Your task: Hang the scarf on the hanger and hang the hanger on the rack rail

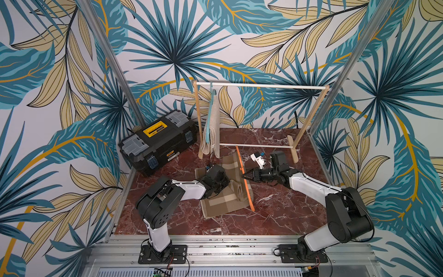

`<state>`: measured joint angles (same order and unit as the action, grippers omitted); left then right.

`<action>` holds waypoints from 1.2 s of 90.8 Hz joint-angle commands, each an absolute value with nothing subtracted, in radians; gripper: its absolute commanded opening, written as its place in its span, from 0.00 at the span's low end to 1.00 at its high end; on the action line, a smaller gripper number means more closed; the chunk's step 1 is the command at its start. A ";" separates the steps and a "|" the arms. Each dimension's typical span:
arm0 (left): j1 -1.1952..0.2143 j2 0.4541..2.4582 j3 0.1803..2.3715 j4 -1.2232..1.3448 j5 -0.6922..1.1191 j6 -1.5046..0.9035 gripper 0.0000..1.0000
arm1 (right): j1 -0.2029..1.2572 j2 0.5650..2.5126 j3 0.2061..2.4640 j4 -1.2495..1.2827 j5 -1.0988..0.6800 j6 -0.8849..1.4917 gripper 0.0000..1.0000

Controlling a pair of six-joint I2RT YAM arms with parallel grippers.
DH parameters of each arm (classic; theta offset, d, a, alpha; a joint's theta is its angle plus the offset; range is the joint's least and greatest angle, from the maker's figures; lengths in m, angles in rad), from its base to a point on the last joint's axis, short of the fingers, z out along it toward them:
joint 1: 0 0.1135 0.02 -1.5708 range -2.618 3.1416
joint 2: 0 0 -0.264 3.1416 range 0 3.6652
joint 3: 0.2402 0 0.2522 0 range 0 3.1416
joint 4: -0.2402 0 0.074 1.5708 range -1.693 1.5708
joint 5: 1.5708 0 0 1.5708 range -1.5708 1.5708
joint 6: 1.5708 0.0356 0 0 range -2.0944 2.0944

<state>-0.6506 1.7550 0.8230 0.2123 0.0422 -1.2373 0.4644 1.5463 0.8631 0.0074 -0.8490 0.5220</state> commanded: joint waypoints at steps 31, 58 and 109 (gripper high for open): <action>-0.665 1.134 0.520 0.026 -0.187 -1.185 0.00 | 0.460 1.594 0.778 0.232 -0.994 0.658 0.00; -0.578 1.103 0.216 0.268 -0.143 -1.109 0.05 | 0.463 1.604 0.741 0.256 -0.972 0.653 0.00; -0.521 0.980 0.308 0.168 -0.254 -0.871 0.08 | 0.465 1.597 0.736 0.111 -0.966 0.564 0.00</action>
<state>-0.5377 1.0111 0.3386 0.2039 -0.1509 -0.9360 0.4690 1.5974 0.7540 0.1287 -0.9771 0.5934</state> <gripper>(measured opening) 0.083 0.119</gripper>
